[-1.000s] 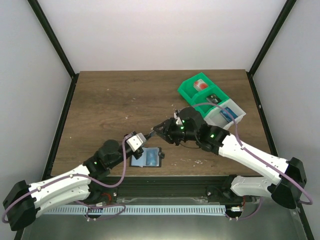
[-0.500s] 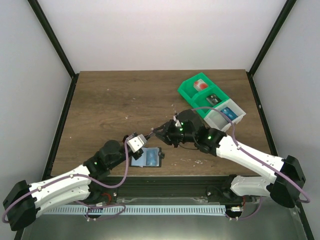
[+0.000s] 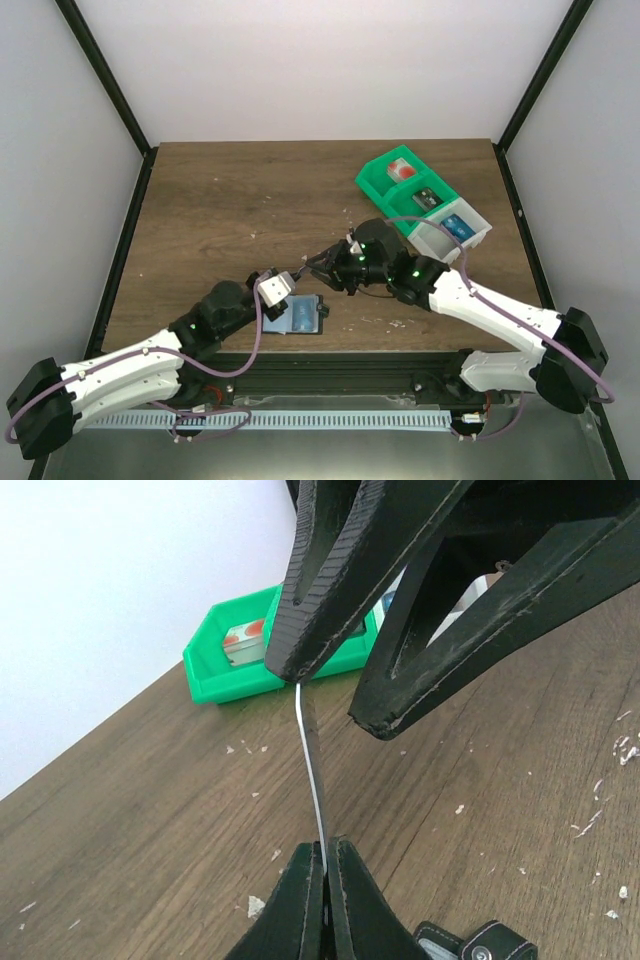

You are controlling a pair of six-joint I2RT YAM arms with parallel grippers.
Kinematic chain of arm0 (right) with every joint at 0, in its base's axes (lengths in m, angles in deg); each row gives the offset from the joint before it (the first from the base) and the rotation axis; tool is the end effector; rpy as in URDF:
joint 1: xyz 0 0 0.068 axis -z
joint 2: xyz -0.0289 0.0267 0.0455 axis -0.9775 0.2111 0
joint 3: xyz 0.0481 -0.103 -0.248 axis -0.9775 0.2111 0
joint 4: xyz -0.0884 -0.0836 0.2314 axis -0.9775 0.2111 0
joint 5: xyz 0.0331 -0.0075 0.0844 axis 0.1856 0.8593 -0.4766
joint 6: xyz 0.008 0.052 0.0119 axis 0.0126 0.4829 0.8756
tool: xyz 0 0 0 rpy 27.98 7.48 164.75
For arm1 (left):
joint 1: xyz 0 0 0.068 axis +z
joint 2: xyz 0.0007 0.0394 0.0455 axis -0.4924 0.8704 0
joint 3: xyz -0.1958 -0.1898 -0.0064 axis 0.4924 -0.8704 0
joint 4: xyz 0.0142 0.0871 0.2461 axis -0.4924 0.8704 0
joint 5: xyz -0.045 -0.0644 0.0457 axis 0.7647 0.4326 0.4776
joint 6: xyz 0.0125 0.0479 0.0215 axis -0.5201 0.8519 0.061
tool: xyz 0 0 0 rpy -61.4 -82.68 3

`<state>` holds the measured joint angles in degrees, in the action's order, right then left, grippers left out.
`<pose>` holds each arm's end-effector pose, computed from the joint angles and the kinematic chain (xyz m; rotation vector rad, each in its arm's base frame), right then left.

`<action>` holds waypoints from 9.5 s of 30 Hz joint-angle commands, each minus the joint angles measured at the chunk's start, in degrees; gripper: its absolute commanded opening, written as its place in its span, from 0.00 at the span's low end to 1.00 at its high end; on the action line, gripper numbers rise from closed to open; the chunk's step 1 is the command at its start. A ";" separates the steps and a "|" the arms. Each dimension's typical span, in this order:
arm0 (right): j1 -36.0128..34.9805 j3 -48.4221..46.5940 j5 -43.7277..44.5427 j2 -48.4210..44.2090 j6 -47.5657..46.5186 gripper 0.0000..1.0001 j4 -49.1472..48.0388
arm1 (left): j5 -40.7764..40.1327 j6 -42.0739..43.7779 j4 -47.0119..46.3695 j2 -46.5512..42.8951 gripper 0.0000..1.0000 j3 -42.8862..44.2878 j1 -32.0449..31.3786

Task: Take the credit cards out of the card holder

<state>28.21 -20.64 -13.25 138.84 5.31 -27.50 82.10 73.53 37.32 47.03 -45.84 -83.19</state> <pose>0.1668 0.2132 0.2864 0.6444 2.5274 1.5749 0.1120 -0.1482 0.2125 1.0143 1.4745 -0.3817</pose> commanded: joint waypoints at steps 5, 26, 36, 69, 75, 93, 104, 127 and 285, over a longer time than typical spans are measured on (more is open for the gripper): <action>0.91 1.32 -1.03 1.25 0.69 0.26 0.25 | 1.45 1.66 -5.30 0.10 0.00 -0.13 -1.05; 2.72 1.96 -0.53 -0.36 1.98 0.30 -0.58 | 1.03 2.30 -5.93 1.63 0.00 -0.47 -1.37; 2.93 2.01 -1.35 0.15 1.61 0.21 -0.61 | 1.20 2.33 -6.10 1.99 0.00 -0.48 -1.41; 64.56 -1.04 -29.61 2.78 -59.42 0.00 15.21 | 16.86 -47.89 22.33 11.68 1.00 14.03 15.45; 72.12 -5.93 -25.31 6.86 -64.41 0.01 23.29 | 18.07 -49.37 24.97 15.46 1.00 14.77 15.88; 75.44 -14.52 -17.49 23.03 -67.69 0.05 23.88 | 13.77 -47.81 29.67 17.10 1.00 17.57 16.10; 75.50 -18.69 -21.05 31.54 -66.36 0.05 19.18 | 15.12 -51.12 26.53 17.94 1.00 15.54 16.17; 75.50 -22.35 -9.27 33.63 -62.93 0.12 18.28 | 13.91 -55.54 25.41 22.60 0.98 13.66 16.21; -5.17 21.48 -0.83 17.92 -35.94 0.04 -21.63 | 26.51 -67.30 1.83 25.57 0.11 -7.82 12.36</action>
<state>23.25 -0.05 -15.24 158.25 -30.14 -49.88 111.58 5.33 36.16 72.75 -52.03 -70.71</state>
